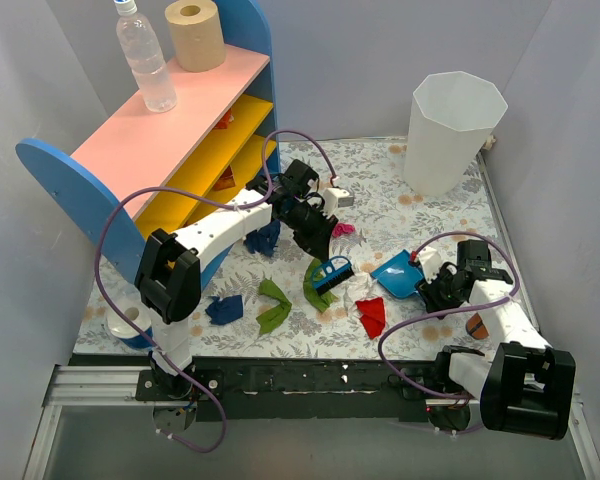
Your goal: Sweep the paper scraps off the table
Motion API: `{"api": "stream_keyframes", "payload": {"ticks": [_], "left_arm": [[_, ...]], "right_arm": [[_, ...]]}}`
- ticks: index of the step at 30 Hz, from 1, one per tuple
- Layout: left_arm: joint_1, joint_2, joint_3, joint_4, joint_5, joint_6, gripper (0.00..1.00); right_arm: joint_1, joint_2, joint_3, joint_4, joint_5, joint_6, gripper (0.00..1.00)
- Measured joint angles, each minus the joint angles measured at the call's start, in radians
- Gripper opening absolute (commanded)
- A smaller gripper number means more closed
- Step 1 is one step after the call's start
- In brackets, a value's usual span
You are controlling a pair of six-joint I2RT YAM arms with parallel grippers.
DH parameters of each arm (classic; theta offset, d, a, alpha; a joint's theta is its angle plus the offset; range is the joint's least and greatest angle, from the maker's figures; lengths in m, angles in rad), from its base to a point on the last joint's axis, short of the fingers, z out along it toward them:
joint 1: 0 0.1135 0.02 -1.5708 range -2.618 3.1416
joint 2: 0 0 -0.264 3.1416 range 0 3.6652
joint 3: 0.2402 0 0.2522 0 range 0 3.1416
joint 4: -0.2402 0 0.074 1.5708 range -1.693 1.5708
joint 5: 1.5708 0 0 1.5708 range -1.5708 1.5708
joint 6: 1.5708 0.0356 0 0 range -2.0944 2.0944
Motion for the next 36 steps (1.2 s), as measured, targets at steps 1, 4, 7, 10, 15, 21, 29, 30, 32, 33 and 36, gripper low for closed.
{"api": "stream_keyframes", "payload": {"ticks": [1,4,7,10,15,21,29,30,32,33,36], "left_arm": [[-0.001,0.000,0.001,0.000,0.000,0.000,0.00],[-0.002,0.000,0.001,0.001,0.000,0.000,0.00],[-0.003,0.000,0.001,0.001,0.000,0.000,0.00],[-0.003,0.000,0.001,0.001,0.000,0.000,0.00],[-0.003,0.000,0.001,0.001,0.001,-0.001,0.00],[-0.003,0.000,0.001,0.001,0.001,-0.001,0.00],[-0.003,0.000,0.001,0.001,0.000,-0.004,0.00],[-0.003,0.000,0.001,0.001,0.000,-0.005,0.00],[-0.003,0.000,0.001,0.001,0.000,-0.006,0.00],[-0.003,0.000,0.001,0.002,0.001,-0.007,0.00],[-0.005,0.009,0.010,0.001,0.003,-0.013,0.00]], "right_arm": [[0.000,0.000,0.000,0.003,-0.001,-0.001,0.44],[0.000,0.002,0.000,0.008,-0.001,0.003,0.39],[0.000,0.002,0.000,0.007,-0.002,0.004,0.38],[0.000,0.002,0.000,0.006,-0.004,0.007,0.51],[0.000,0.006,0.003,0.006,-0.017,0.020,0.55],[0.000,0.097,0.044,0.030,-0.053,0.068,0.52],[0.000,0.174,0.076,0.086,-0.070,0.090,0.38],[0.000,0.176,0.076,0.090,-0.070,0.089,0.36],[0.000,0.178,0.076,0.093,-0.070,0.086,0.32],[0.000,0.178,0.076,0.092,-0.069,0.085,0.31],[0.000,0.178,0.086,0.076,-0.059,0.085,0.29]]}}
